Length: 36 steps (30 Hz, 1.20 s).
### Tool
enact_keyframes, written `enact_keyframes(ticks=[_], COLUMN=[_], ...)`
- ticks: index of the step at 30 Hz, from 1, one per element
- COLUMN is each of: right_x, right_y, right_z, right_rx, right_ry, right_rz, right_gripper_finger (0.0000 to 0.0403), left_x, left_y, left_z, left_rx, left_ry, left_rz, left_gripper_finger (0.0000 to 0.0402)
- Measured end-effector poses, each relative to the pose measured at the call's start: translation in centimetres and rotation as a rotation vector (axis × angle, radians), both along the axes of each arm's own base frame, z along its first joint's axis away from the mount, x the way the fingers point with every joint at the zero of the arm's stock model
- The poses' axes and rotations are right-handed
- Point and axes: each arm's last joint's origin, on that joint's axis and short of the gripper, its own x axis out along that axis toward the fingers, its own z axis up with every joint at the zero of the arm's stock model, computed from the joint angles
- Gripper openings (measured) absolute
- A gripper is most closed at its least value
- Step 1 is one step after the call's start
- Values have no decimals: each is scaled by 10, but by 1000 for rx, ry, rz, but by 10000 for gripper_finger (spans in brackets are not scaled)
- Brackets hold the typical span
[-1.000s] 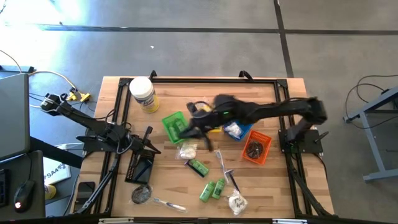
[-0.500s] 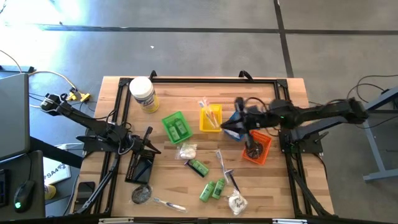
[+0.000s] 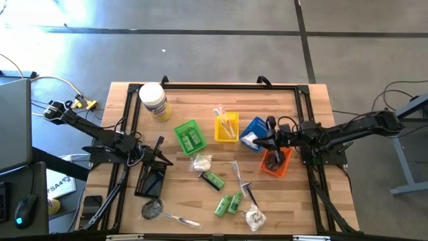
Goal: Pick & Place Travel size toiletries
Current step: Put the left razor into the black bin
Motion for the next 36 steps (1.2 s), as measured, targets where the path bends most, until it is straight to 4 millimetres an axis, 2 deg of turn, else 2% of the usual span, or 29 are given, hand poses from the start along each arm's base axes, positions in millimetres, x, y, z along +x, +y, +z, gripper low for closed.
enact_keyframes(ticks=[3, 7, 12, 16, 20, 23, 28, 31, 36], right_x=[-6, -13, -16, -18, -21, -21, -21, -21, -21], right_y=[-2, -3, -4, -4, -4, -4, -4, -4, -4], right_z=[-19, -35, -40, -45, -50, -50, -48, -48, -49], right_rx=[4, 19, 22, 21, 23, 23, 29, 29, 36], right_ry=[23, 32, 34, 48, 45, 45, 30, 30, 33], right_rz=[-42, -62, -61, -61, -65, -65, -64, -64, -63], right_gripper_finger=[2, 2, 2, 2, 2, 2, 2, 2, 2], left_x=[0, 0, 1, 2, 12, 32, 78, 109, 151], left_y=[0, 1, 2, 4, 0, -8, -28, -41, -59], left_z=[0, 0, 1, 3, 6, 16, 25, 23, 9], left_rx=[1, 4, 1, -85, -95, -91, -3, 58, 168], left_ry=[-1, -2, -8, -21, 43, 99, 270, 378, 534], left_rz=[11, 34, 63, 179, 198, 206, 214, 219, 190], left_gripper_finger=[0, 0, 0, 0, 0, 0, 12, 28, 59])
